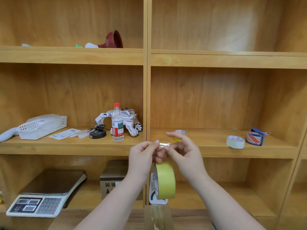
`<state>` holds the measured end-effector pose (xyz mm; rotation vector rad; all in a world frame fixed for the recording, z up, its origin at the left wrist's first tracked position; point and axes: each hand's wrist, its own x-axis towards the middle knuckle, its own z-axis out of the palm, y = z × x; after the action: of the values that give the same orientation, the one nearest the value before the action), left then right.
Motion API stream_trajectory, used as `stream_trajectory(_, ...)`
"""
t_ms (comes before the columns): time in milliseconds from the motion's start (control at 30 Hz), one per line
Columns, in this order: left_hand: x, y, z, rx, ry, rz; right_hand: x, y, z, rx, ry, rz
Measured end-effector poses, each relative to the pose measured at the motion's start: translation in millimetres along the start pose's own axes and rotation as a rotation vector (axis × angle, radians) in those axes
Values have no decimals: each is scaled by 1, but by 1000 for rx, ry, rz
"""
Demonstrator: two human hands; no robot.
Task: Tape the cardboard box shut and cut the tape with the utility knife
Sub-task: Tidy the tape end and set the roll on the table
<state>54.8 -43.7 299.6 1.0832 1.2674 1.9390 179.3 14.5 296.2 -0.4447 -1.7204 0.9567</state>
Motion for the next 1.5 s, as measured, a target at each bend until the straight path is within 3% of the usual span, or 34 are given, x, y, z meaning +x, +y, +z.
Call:
stream_trajectory(633,8,-3,10,65,50,-130,9,18,-13,58,-74,-25)
stream_trajectory(1167,25,-7,-3,372,-169,126,18,9,-21,-157,-14,103)
stream_trajectory(1500,34,-14,1,703,-152,214,14,9,-19,-385,84,89)
